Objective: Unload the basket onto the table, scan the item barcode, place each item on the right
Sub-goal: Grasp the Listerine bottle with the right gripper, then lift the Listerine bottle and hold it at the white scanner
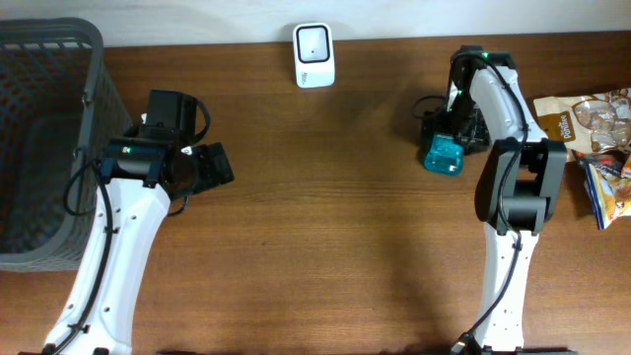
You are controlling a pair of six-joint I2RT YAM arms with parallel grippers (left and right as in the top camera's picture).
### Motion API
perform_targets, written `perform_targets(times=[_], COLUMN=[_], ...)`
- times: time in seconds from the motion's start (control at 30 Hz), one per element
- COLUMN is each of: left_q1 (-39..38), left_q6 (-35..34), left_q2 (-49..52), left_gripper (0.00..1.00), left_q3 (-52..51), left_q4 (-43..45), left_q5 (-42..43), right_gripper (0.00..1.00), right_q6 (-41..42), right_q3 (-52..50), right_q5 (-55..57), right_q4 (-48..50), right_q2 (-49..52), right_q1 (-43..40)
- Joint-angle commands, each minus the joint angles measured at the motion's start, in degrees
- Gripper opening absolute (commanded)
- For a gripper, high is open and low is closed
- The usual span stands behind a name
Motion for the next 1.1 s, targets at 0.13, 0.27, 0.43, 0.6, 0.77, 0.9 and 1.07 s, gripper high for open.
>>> perform_targets(times=[0.13, 0.27, 0.43, 0.6, 0.77, 0.9, 1.07], left_q1=[0.3, 0.3, 0.3, 0.3, 0.3, 0.3, 0.3], left_q6=[-0.7, -0.7, -0.7, -0.7, -0.7, -0.7, -0.7], left_q2=[-0.7, -0.7, -0.7, -0.7, -0.7, -0.7, -0.7], left_gripper=[0.99, 0.99, 0.99, 0.99, 0.99, 0.99, 0.99], left_q3=[0.6, 0.6, 0.6, 0.6, 0.6, 0.6, 0.6], left_q4=[0.0, 0.0, 0.0, 0.0, 0.0, 0.0, 0.0], left_q5=[-0.6, -0.6, -0.6, -0.6, -0.6, -0.6, -0.6], right_gripper=[0.61, 0.59, 0.58, 0.54, 0.54, 0.54, 0.54], right_q6=[0.5, 0.5, 1.7, 5.2, 11.8, 17.0, 18.0], right_q3=[-0.6, 0.5, 5.6, 12.1, 16.3, 16.3, 16.3], right_q5=[-4.1, -7.8, -7.8, -11.8, -18.8, -20.2, -11.5], right_q4=[2.4, 3.6, 3.7, 7.2, 19.2, 34.8, 45.2], right_q2=[0.1, 0.1, 0.1, 0.1, 0.1, 0.1, 0.1], right_q1=[0.6, 2.7, 6.6, 10.1, 13.9, 17.5, 22.2])
